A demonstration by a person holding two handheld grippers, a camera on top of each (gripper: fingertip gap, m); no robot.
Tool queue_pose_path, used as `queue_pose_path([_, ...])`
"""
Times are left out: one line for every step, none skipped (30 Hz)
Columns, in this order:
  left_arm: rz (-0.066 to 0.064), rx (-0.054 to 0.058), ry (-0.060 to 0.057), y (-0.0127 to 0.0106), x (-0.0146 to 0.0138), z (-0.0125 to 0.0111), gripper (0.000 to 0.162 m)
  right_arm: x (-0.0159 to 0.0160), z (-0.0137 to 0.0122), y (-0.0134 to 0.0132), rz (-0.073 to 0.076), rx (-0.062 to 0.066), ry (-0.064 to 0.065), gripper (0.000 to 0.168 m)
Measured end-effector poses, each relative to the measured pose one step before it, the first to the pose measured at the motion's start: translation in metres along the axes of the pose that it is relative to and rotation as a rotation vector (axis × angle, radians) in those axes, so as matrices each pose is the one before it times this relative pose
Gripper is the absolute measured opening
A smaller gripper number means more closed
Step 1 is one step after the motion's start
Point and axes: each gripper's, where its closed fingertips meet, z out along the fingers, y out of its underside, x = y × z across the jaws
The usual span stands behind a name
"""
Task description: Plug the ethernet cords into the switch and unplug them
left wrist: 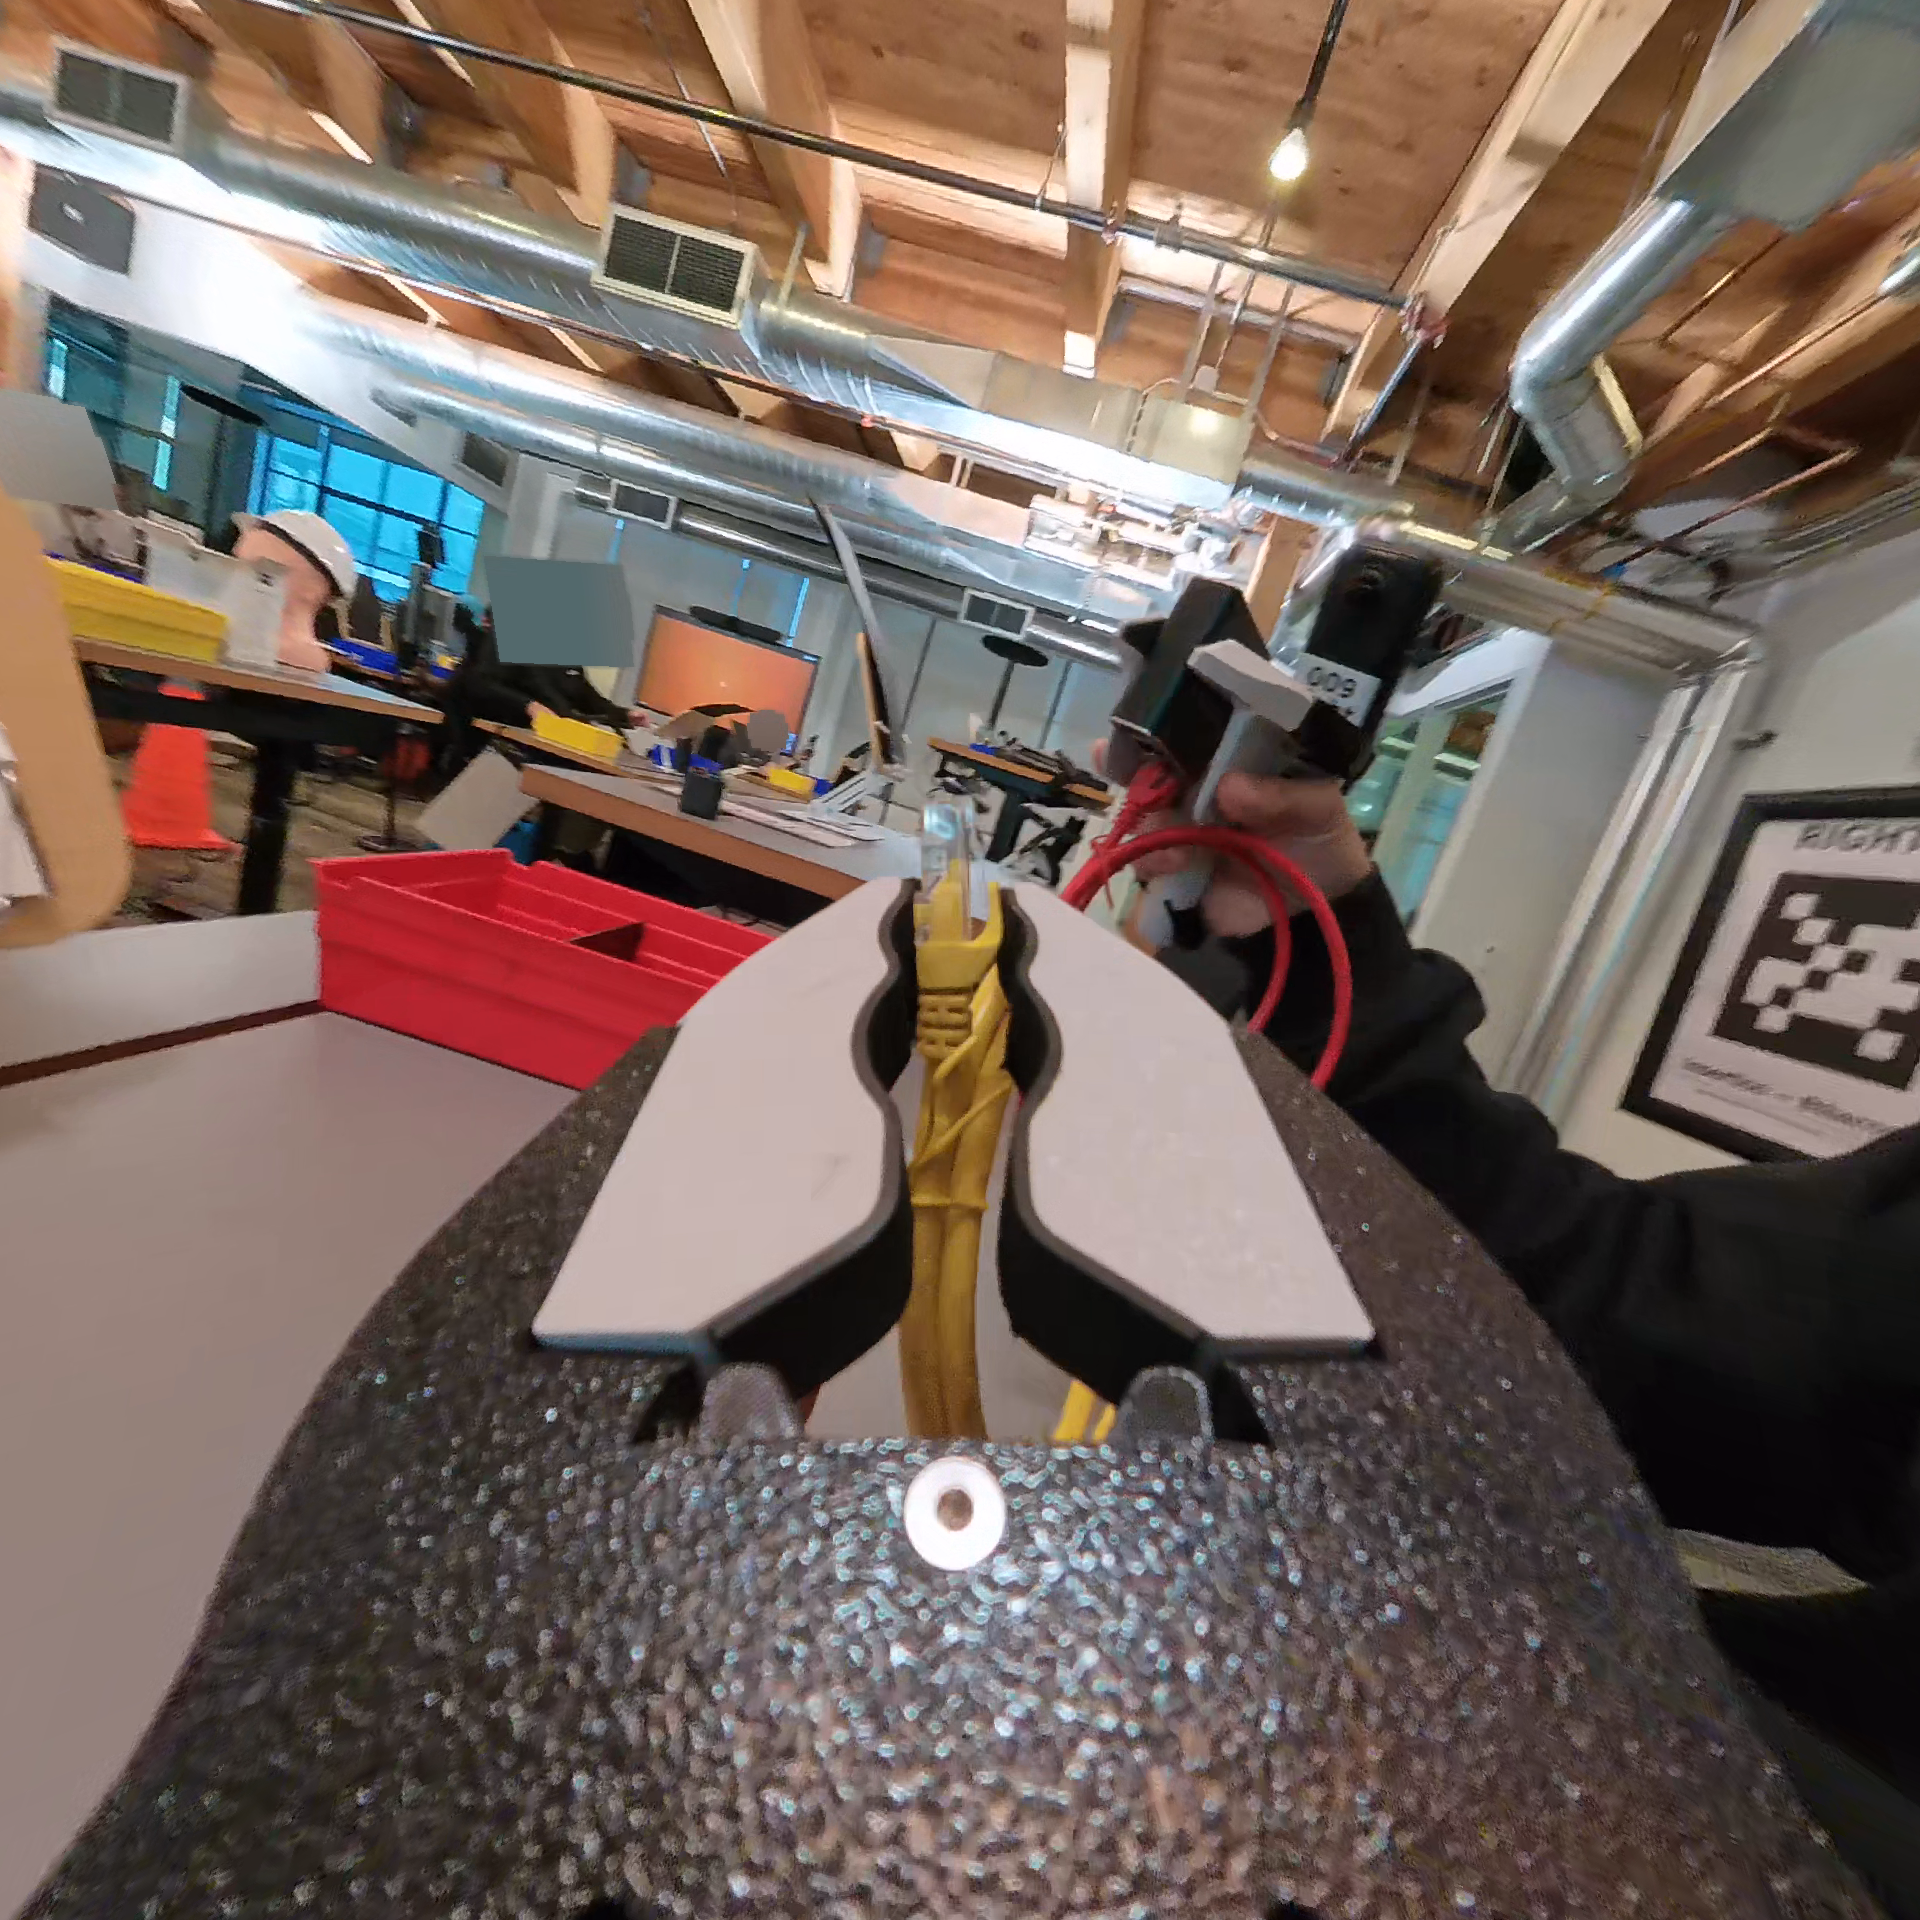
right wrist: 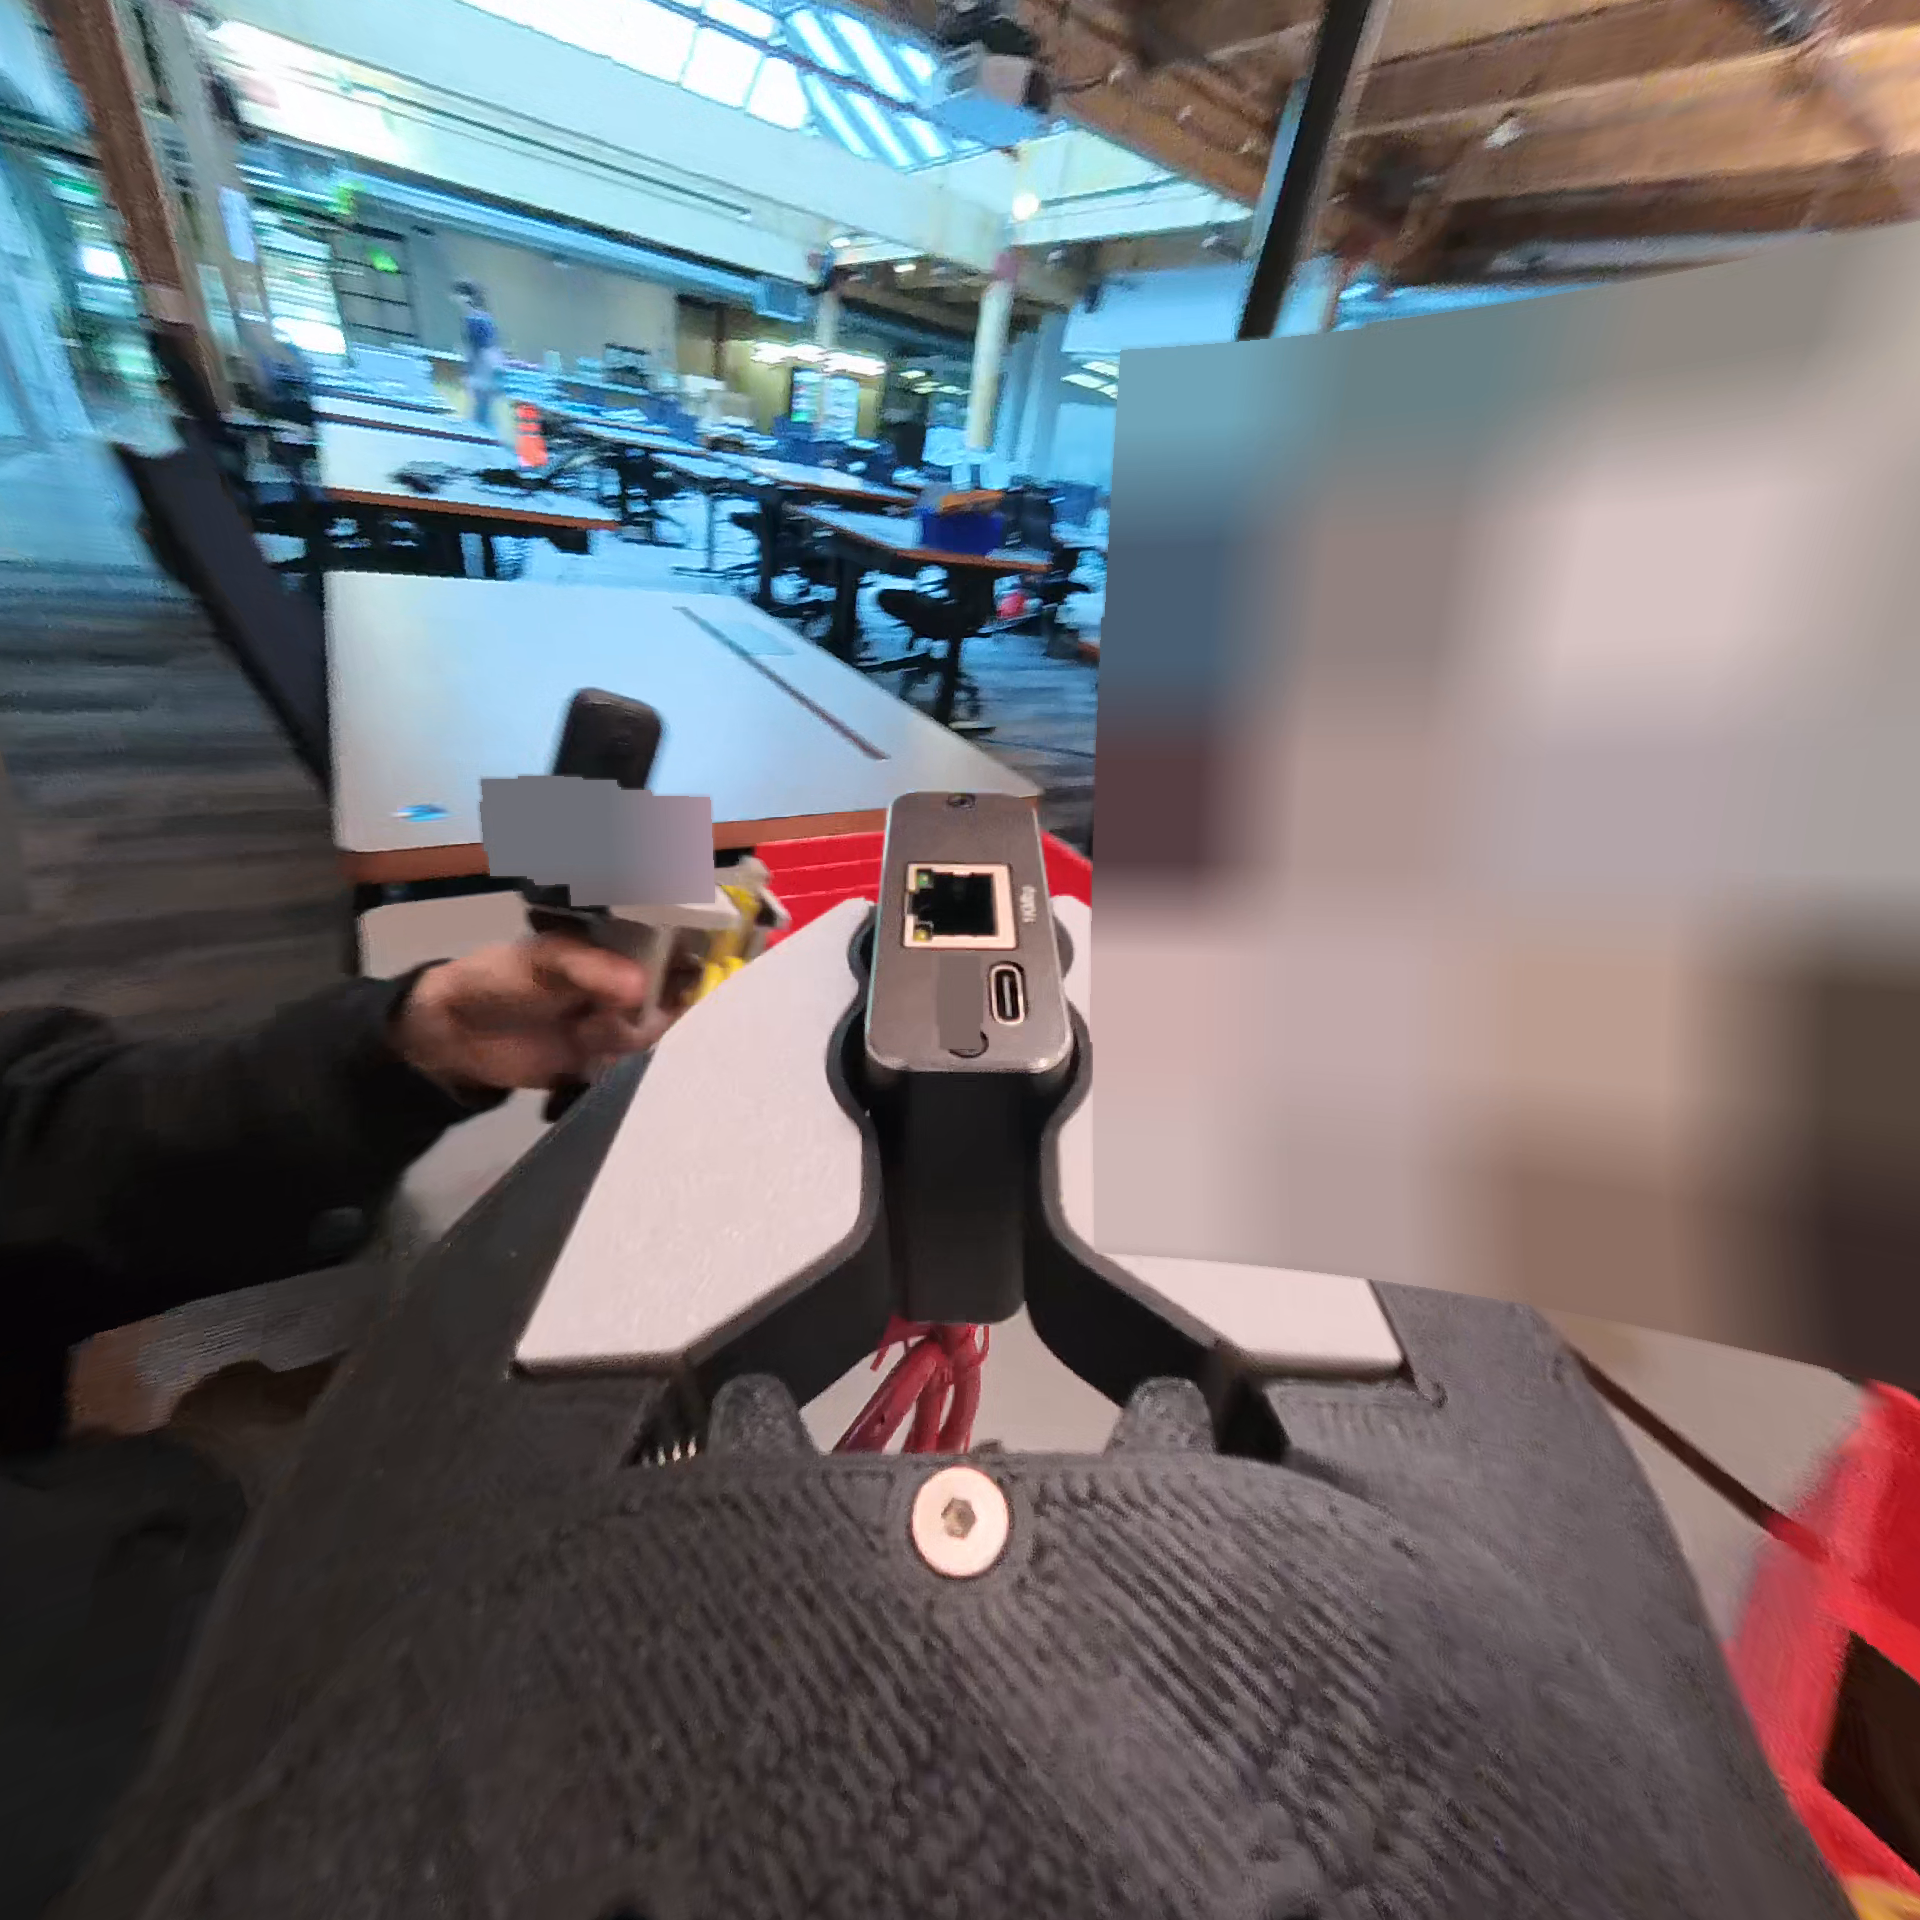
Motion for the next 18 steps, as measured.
queue_pose_path([0.0289,-0.0082,-0.0176,-0.00128,-0.00054,-0.00009,0.014,0.00916,-0.01688,-0.00210,-0.0253,0.0120,0.0492,0.028])
queue_pose_path([0.0286,-0.0128,-0.0186,-0.00024,-0.00084,0.00073,0.014,0.00910,-0.01688,-0.00082,-0.0144,0.0155,0.0422,0.028])
queue_pose_path([0.0279,-0.0120,-0.0192,0.00041,-0.00116,0.00175,0.014,0.00837,-0.01607,-0.00018,0.0029,0.0215,0.0301,0.028])
queue_pose_path([0.0252,-0.0115,-0.0206,0.00109,-0.00184,0.00316,0.013,0.00710,-0.01495,0.00100,0.0100,0.0222,0.0184,0.028])
queue_pose_path([0.0225,-0.0157,-0.0143,0.00247,-0.00169,0.00570,0.014,0.00707,-0.01369,0.00238,0.0113,0.0172,0.0190,0.028])
queue_pose_path([0.0174,-0.0224,-0.0062,0.00383,-0.00155,0.00902,0.014,0.00752,-0.01229,0.00368,0.0094,0.0133,0.0218,0.028])
queue_pose_path([0.0099,-0.0260,-0.0008,0.00408,-0.00230,0.01271,0.014,0.00681,-0.01079,0.00487,0.0061,0.0081,0.0146,0.028])
queue_pose_path([0.0012,-0.0264,0.0066,0.00295,-0.00259,0.01600,0.014,0.00694,-0.00922,0.00558,0.0081,0.0045,0.0120,0.028])
queue_pose_path([-0.0045,-0.0256,0.0112,0.00080,-0.00263,0.01865,0.014,0.00762,-0.00817,0.00523,0.0133,0.0050,0.0158,0.028])
queue_pose_path([-0.0009,-0.0215,0.0131,-0.00207,-0.00235,0.02073,0.014,0.00714,-0.00741,0.00459,0.0108,0.0076,0.0130,0.028])
queue_pose_path([0.0089,-0.0107,0.0171,-0.00543,-0.00163,0.02258,0.014,0.00633,-0.00711,0.00425,0.0079,0.0067,0.0084,0.028])
queue_pose_path([0.0175,-0.0060,0.0182,-0.00750,-0.00185,0.02433,0.014,0.00694,-0.00723,0.00441,0.0041,0.0054,0.0118,0.028])
queue_pose_path([0.0240,-0.0150,0.0175,-0.00650,-0.00235,0.02603,0.014,0.00778,-0.00757,0.00487,0.0038,0.0041,0.0174,0.028])
queue_pose_path([0.0263,-0.0208,0.0203,-0.00550,-0.00280,0.02704,0.014,0.00789,-0.00758,0.00503,0.0087,0.0069,0.0176,0.028])
queue_pose_path([0.0259,-0.0184,0.0203,-0.00521,-0.00359,0.02752,0.014,0.00840,-0.00619,0.00317,0.0078,0.0115,0.0126,0.028])
queue_pose_path([0.0344,-0.0039,0.0163,-0.00588,-0.00459,0.02704,0.014,0.01007,-0.00462,-0.00042,0.0204,0.0096,0.0147,0.028])
queue_pose_path([0.0455,0.0116,0.0157,-0.00599,-0.00503,0.02642,0.014,0.00753,-0.00480,-0.00275,0.0108,0.0148,0.0079,0.028])
queue_pose_path([0.0448,0.0048,0.0116,-0.00293,-0.00611,0.02585,0.014,0.00481,-0.00527,-0.00323,-0.0018,0.0224,0.0024,0.028])
